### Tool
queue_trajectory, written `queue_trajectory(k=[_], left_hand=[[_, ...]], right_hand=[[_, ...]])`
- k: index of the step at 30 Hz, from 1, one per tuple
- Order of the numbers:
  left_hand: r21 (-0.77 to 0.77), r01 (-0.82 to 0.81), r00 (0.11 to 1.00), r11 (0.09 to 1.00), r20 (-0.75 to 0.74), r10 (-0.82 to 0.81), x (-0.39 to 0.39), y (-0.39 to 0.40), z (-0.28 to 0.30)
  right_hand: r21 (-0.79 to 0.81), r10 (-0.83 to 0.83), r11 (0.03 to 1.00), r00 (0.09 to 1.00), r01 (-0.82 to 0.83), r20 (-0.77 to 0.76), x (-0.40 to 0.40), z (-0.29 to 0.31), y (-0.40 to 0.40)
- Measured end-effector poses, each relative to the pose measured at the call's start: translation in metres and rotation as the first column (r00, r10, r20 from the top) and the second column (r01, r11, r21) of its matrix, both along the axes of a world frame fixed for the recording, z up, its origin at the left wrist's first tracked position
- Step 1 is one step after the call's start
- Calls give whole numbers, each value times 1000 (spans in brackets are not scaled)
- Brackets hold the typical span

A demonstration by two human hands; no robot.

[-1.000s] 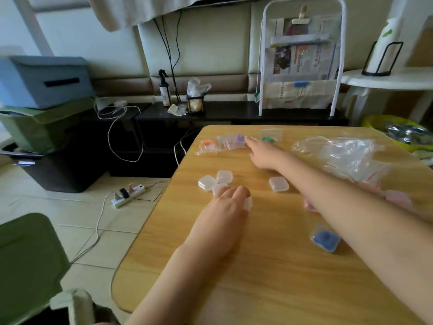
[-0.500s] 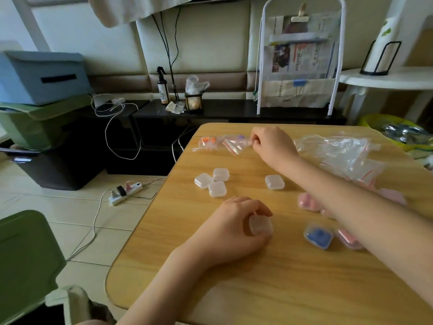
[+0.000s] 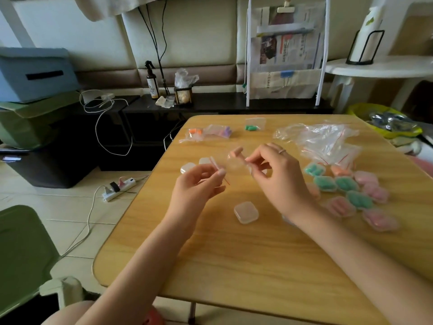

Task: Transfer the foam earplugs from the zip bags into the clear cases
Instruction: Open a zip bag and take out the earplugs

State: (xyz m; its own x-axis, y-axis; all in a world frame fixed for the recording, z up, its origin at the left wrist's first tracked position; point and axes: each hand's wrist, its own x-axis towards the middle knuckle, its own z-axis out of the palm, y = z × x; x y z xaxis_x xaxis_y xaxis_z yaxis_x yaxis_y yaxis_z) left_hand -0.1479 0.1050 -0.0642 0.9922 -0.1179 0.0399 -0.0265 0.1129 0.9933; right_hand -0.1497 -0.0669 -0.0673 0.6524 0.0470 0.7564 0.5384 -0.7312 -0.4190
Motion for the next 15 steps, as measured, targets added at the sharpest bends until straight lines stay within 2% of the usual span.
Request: queue_trajectory(k=[4,7,12,15], left_hand=[[26,-44,998,999,34,43,6,2,-2],[-22,-21,1000,1000,20,22,5,1,-1],[-121,125,992,985,43,-121,-2,-3,3],[-128,194,981,973,54,-189,-6,-7,5]], right_hand=[[-53,6,999,998,-9,-64,-7,2,3],[-63,38,997,988,-48,-152,-14,6,7],[-8,183,982,949,-191,-258,-24,7,20],[139,262,963,917,-230,-301,-26,5,25]])
